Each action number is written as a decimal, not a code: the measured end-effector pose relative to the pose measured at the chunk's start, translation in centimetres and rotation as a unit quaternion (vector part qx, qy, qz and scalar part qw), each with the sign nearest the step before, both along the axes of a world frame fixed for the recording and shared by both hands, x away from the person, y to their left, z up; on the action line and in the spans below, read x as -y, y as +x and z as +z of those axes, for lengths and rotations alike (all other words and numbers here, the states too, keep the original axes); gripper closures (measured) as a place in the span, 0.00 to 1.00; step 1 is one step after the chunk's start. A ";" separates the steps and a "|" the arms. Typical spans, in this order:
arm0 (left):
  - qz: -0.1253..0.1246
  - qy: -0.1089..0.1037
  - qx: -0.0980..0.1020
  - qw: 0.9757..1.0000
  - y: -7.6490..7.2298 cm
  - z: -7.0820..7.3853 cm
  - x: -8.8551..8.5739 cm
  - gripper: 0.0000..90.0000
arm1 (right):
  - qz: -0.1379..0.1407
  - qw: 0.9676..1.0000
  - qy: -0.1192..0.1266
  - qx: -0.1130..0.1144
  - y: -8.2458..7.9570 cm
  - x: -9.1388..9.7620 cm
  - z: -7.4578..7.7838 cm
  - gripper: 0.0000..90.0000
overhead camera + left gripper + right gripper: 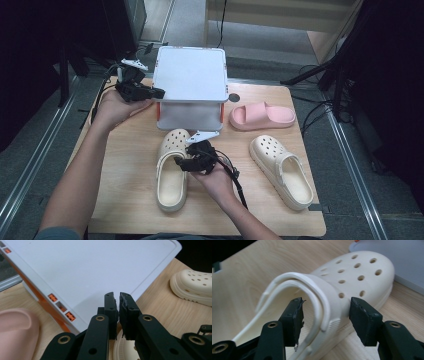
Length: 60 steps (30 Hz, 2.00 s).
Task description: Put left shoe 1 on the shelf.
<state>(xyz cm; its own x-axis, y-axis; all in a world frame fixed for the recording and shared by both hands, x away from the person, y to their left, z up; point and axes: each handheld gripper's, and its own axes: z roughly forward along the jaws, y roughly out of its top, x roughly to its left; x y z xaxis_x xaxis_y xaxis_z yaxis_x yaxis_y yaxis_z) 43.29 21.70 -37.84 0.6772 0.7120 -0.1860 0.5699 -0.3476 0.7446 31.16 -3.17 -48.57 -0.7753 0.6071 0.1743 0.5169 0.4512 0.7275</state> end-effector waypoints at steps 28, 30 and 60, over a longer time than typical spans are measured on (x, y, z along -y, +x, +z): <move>0.008 -0.005 0.000 1.000 0.0 -0.2 -0.2 0.93 | -0.076 0.994 -0.035 0.072 1.2 -0.4 2.6 0.85; 0.008 -0.005 0.000 1.000 0.0 -0.2 -0.2 0.93 | -0.087 0.992 -0.040 0.077 2.6 -0.9 3.1 0.85; 0.005 -0.017 -0.004 1.000 0.0 -0.4 -0.5 0.92 | -0.160 0.983 -0.049 0.077 8.6 -4.0 1.3 0.78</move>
